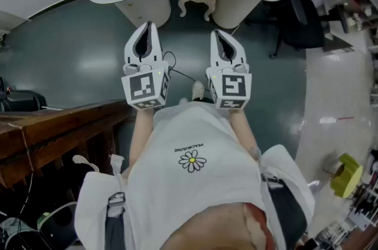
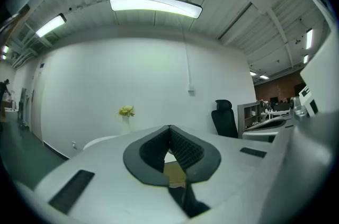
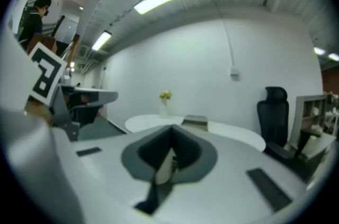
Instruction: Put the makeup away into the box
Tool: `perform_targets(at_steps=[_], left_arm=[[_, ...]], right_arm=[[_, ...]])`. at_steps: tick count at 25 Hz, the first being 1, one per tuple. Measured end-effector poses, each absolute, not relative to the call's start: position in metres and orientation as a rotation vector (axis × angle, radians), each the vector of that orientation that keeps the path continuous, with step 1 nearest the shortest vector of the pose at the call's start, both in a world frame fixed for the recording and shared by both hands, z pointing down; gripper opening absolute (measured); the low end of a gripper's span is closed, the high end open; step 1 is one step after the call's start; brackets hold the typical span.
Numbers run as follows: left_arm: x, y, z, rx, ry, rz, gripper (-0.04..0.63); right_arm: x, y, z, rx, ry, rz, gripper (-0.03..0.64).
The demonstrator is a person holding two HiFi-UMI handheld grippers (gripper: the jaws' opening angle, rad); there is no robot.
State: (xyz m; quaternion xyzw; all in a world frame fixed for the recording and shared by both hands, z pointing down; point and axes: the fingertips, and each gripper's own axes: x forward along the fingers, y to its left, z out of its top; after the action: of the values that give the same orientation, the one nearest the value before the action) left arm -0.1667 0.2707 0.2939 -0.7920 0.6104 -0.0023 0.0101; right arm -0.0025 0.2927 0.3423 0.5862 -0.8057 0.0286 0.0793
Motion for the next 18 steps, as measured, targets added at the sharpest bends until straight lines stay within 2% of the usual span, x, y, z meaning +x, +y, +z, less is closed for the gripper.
perform_targets(at_steps=[18], left_arm=[[-0.137, 0.260, 0.314, -2.564, 1.816, -0.067, 0.020]], right_arm=[[0.016, 0.293, 0.357, 1.805, -2.402, 0.172, 0.031]])
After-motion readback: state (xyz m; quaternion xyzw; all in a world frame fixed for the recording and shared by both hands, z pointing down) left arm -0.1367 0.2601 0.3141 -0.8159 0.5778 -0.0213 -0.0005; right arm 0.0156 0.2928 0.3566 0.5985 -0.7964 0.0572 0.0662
